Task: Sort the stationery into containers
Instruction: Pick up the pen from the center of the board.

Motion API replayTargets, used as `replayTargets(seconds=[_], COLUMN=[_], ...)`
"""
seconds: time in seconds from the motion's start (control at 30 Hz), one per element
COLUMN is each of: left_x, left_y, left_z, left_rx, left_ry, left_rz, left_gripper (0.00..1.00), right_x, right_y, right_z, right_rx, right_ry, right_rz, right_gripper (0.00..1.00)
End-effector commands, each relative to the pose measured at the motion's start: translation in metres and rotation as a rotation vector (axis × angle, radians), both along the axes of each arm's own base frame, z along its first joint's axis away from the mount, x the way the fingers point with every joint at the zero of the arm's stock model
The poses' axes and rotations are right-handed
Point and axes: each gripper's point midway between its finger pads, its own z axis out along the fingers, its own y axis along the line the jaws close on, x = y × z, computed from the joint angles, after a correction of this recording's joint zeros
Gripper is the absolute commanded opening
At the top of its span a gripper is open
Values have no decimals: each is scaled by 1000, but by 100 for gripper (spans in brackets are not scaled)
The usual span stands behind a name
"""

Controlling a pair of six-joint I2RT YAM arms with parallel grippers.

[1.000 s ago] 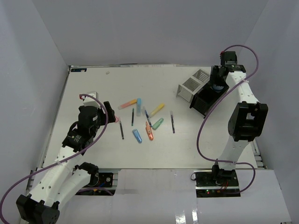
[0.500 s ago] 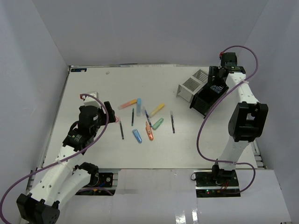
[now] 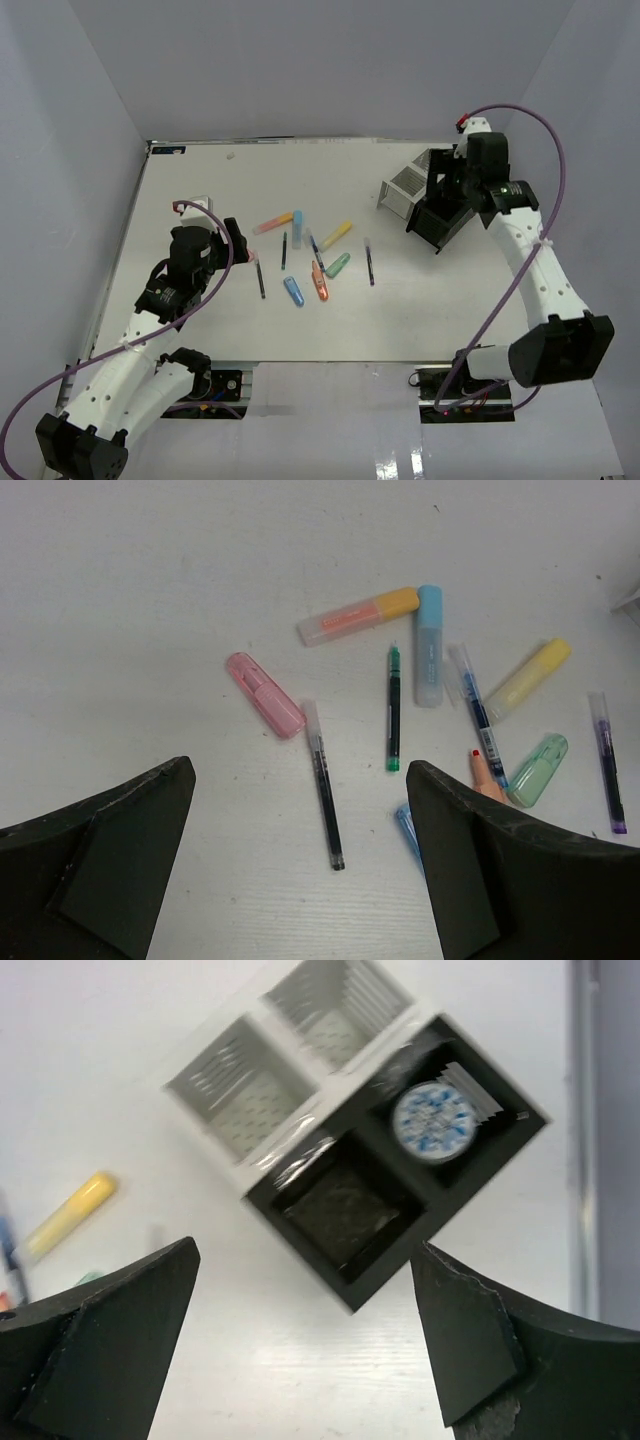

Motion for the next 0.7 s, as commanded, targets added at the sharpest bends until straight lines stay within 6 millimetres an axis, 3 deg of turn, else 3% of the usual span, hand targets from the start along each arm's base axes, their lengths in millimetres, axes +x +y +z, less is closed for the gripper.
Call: replayTargets(seconds=[0.0,0.03,0.1,0.2,0.33,0.63,0.67], left_x=[1,1,1,2,3,5,5], left_y=[-2,-3,-3,-3,-5,-4,-4], left_z=[-1,-3,-6,-12,-21,-34,-35], left_rx=[-1,1,4,9,11,33,34], left_ry=[-2,2,14,38,75,135,135], left_rz=[-15,-18,-17,-15,-14,2,2], left_gripper=[98,98,98,98,98,98,98], right_x=[-27,-37,-53,-75,-100,-113,-111], right_y=[53,61,76,102,122,134,135], right_z=[-16,-13,-35,-43,-83,-150,-151], right_rx=[54,75,95,147,144,97,89], right_ry=[-7,-23,0,-12,44,151,151], right_rz=[135,149,194,262,319,301,295], right_gripper=[93,93,95,98,98,100,95])
